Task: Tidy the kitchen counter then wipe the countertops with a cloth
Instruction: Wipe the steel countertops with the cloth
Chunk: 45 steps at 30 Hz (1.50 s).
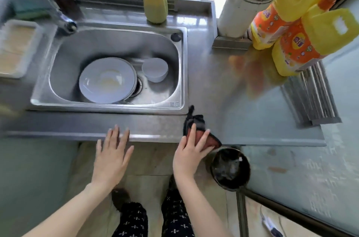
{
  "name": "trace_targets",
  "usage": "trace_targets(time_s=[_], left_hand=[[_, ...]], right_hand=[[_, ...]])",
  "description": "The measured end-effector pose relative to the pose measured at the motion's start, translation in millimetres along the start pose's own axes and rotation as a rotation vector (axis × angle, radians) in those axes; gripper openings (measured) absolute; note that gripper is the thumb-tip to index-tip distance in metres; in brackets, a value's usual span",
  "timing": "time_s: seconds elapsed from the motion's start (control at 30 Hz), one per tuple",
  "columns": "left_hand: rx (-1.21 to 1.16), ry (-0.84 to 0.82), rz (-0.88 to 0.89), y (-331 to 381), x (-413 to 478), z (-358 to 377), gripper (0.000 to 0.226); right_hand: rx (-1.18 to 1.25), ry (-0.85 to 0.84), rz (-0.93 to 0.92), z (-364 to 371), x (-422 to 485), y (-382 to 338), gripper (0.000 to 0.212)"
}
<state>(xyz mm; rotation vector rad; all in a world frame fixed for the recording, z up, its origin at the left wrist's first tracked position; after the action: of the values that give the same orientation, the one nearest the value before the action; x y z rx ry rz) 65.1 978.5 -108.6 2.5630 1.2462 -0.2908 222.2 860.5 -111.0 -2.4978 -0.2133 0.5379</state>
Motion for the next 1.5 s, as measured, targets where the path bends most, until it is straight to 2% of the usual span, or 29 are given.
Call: trace_targets(time_s=[0.13,0.2,0.3,0.37,0.4,0.47,0.53,0.57,0.7,0.77,0.83,0.87,0.9,0.97,1.03,1.1,1.23,1.33,1.4,1.43,1.5], left_hand=[[-0.098,0.02,0.048,-7.8,-2.2,-5.3,0.065],[-0.153,0.046,0.027,-10.7,-6.7,-7.1,0.054],[-0.228,0.077,-0.035,-23.5,-16.4,-7.0,0.048],[-0.241,0.078,-0.035,-34.4,-23.3,-5.7,0.049],[-0.249,0.077,-0.025,-39.5,-25.8,-5.1,0.052],[-0.291,0.084,-0.027,-47.7,-28.6,-7.0,0.056],[-0.339,0.124,-0.048,-53.9,-27.9,-11.2,0.05],[-0.363,0.154,-0.059,-56.3,-26.9,-13.9,0.047],[-0.417,0.216,-0.082,-64.5,-21.0,-21.1,0.045],[-0.419,0.214,-0.088,-67.9,-18.4,-22.6,0.05],[-0.411,0.219,-0.09,-67.9,-17.0,-23.8,0.054],[-0.403,0.218,-0.084,-65.9,-16.1,-24.6,0.056],[-0.395,0.217,-0.07,-62.1,-14.6,-26.0,0.058],[-0.362,0.227,-0.022,-47.1,-7.7,-28.8,0.055],[-0.301,0.233,0.036,-19.9,6.5,-31.1,0.052],[-0.268,0.221,0.046,14.6,28.0,-28.7,0.053],[-0.23,0.206,-0.026,80.0,66.4,-2.8,0.056],[-0.136,0.173,0.175,124.6,59.2,21.1,0.055],[-0.099,0.16,0.241,126.4,54.7,23.5,0.054],[-0.068,0.176,0.207,114.3,57.9,22.7,0.054],[-0.037,0.185,0.02,73.5,64.5,14.5,0.057]], right_hand=[[-0.15,-0.099,-0.104,39.3,-40.1,-39.5,0.05],[-0.246,-0.108,-0.162,52.7,-55.1,-57.9,0.057],[-0.274,-0.252,-0.13,55.7,-68.9,-71.1,0.069],[-0.264,-0.245,-0.147,48.0,-65.6,-68.8,0.068],[-0.237,-0.232,-0.146,42.0,-61.8,-67.8,0.064],[-0.029,-0.159,-0.086,27.3,-52.7,-67.5,0.053],[0.185,-0.048,0.0,12.7,-47.6,-69.3,0.046],[0.22,-0.008,-0.016,7.7,-48.5,-73.5,0.045],[0.115,0.068,-0.417,14.9,-56.0,-98.2,0.048],[-0.13,-0.082,-0.546,32.0,-45.6,-99.3,0.052],[-0.314,-0.324,-0.51,42.6,-32.2,-94.8,0.052],[-0.315,-0.392,-0.501,42.9,-25.9,-91.3,0.052],[-0.27,-0.388,-0.52,38.6,-20.2,-88.6,0.052],[-0.169,-0.212,-0.553,18.8,-6.0,-83.2,0.054],[-0.148,-0.005,-0.481,-5.3,21.8,-69.1,0.055],[-0.214,0.074,-0.405,-21.5,55.0,-50.7,0.056],[-0.493,-0.075,-0.586,-13.6,94.4,-21.1,0.064],[-0.55,-0.124,-0.652,-9.5,100.3,-13.4,0.069],[-0.544,-0.141,-0.655,-11.0,99.8,-11.6,0.071],[-0.538,-0.131,-0.662,-10.9,100.0,-11.3,0.069],[-0.537,-0.118,-0.658,-9.5,101.7,-9.5,0.064]])
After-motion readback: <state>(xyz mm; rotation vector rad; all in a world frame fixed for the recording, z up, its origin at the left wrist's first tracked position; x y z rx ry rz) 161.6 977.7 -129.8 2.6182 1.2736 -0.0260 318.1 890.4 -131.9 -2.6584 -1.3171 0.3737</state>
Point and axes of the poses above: each hand's wrist, its own x-axis towards the middle knuckle, its own z-axis out of the palm, y = z × x, the point moved 1 cm from there along x, towards the middle knuckle, and after that the axes turned 2 degrees about z, right-handed, at the moved point
